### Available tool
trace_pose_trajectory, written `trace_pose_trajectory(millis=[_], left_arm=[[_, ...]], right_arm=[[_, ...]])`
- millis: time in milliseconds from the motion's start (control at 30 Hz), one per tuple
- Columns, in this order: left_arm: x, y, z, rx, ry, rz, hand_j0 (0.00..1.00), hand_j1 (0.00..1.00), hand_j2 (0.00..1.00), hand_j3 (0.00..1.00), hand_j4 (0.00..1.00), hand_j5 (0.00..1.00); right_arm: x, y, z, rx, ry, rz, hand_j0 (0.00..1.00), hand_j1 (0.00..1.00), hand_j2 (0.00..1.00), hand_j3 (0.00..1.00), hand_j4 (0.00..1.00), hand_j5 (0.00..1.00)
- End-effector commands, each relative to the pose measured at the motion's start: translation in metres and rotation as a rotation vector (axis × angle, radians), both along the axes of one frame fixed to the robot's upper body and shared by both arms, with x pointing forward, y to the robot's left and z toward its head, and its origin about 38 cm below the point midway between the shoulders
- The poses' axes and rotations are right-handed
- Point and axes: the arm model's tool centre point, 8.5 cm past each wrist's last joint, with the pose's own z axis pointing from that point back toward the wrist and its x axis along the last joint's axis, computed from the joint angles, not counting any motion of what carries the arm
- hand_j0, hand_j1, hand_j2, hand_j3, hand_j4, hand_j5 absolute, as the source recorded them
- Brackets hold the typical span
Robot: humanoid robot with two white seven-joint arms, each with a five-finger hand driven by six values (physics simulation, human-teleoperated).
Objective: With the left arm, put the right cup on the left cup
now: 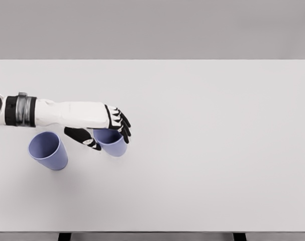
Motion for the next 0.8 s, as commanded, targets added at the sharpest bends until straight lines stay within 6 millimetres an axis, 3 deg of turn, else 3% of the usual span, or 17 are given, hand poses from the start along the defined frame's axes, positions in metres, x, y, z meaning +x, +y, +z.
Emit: trace_pose_trajectory(millis=[0, 400, 767], left_arm=[[-0.001, 0.006, 0.005, 0.001, 0.015, 0.008, 0.63, 0.63, 0.63, 0.63, 0.63, 0.63], [-0.006, 0.044, 0.068, -0.017, -0.061, 0.083, 0.64, 0.64, 0.64, 0.64, 0.64, 0.64], [-0.010, 0.070, 0.094, -0.003, -0.101, 0.146, 0.64, 0.64, 0.64, 0.64, 0.64, 0.64]], right_arm=[[0.000, 0.000, 0.000, 0.001, 0.000, 0.001, 1.00, 1.00, 1.00, 1.00, 1.00, 1.00], [0.000, 0.000, 0.000, 0.001, 0.000, 0.001, 1.00, 1.00, 1.00, 1.00, 1.00, 1.00], [0.000, 0.000, 0.000, 0.001, 0.000, 0.003, 1.00, 1.00, 1.00, 1.00, 1.00, 1.00]])
